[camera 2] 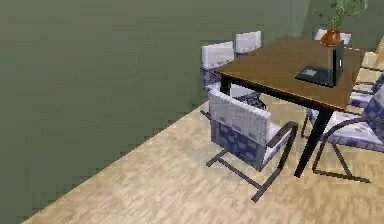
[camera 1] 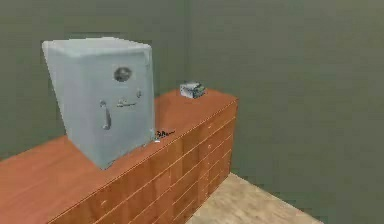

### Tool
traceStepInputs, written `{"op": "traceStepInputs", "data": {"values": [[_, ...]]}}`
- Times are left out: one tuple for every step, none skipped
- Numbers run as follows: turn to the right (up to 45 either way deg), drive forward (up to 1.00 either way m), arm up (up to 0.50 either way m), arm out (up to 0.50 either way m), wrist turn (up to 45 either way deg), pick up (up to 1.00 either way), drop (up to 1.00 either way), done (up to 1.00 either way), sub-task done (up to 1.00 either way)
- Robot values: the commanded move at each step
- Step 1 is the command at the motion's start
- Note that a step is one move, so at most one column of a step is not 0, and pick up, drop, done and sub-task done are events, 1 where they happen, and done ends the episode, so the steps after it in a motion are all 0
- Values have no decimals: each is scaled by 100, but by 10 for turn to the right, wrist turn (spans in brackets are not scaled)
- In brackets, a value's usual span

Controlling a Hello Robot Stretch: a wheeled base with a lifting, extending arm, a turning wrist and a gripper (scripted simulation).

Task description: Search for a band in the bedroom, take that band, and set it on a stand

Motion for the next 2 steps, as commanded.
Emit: {"op": "traceStepInputs", "data": {"values": [[-450, 0, 0, 0, 0, 0, 0, 0, 0], [-450, 0, 0, 0, 0, 0, 0, 0, 0]]}}
